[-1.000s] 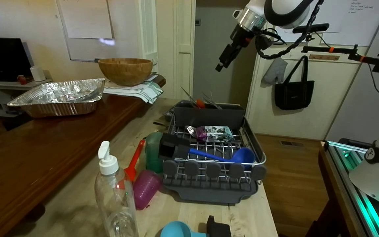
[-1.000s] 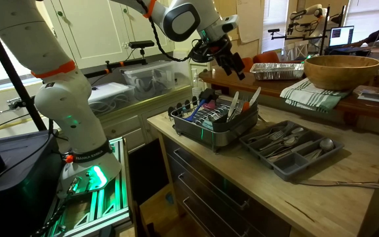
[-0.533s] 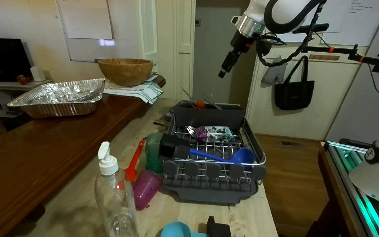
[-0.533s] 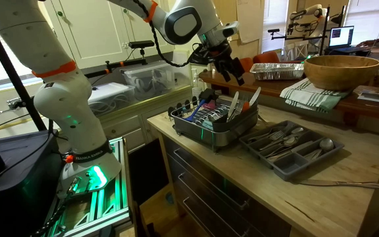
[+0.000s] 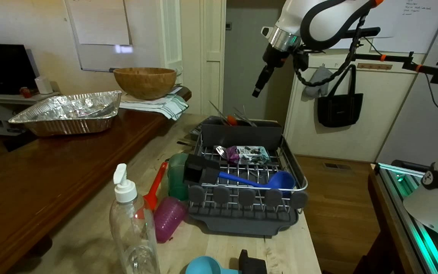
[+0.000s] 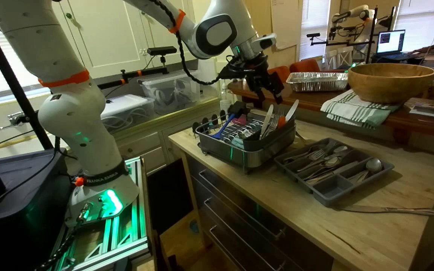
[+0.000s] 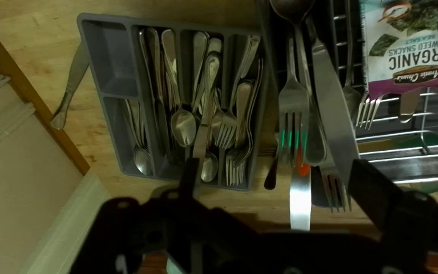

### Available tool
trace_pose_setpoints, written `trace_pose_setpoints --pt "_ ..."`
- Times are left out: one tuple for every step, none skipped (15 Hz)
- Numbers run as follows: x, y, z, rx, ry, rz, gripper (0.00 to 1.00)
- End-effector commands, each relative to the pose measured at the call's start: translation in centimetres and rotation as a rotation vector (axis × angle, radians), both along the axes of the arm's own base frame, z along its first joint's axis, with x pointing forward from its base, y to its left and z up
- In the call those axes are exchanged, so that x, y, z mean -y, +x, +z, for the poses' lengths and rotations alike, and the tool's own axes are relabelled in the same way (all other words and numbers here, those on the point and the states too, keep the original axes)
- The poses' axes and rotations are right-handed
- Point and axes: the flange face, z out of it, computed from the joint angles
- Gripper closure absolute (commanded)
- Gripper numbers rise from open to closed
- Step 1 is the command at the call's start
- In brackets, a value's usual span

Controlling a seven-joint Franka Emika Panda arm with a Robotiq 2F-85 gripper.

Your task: Move the blue spoon to the left dish rack, then remove some utensils from the left dish rack

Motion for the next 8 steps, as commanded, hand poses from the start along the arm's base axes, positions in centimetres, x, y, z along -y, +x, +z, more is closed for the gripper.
trace_pose_setpoints --pt "0.4 -1.1 -1.5 -0.036 -0.017 0.03 0.0" --pt "0.8 -1.8 -2.2 -0.055 -0.024 0.034 0.0" --pt "1.1 -2.4 -2.7 -0.064 -0.026 0.035 0.0" --pt "1.5 -3.0 -3.2 -0.083 -0.03 0.043 0.0" --pt "1.8 -3.7 -3.8 -0.097 -0.036 0.052 0.0" --pt "1.9 -4.3 -4.4 -0.101 -0.036 0.068 0.0" --pt "1.7 -4.7 -5.2 -0.118 -0.031 0.087 0.0" --pt "1.3 -5.1 -5.8 -0.116 -0.031 0.116 0.0"
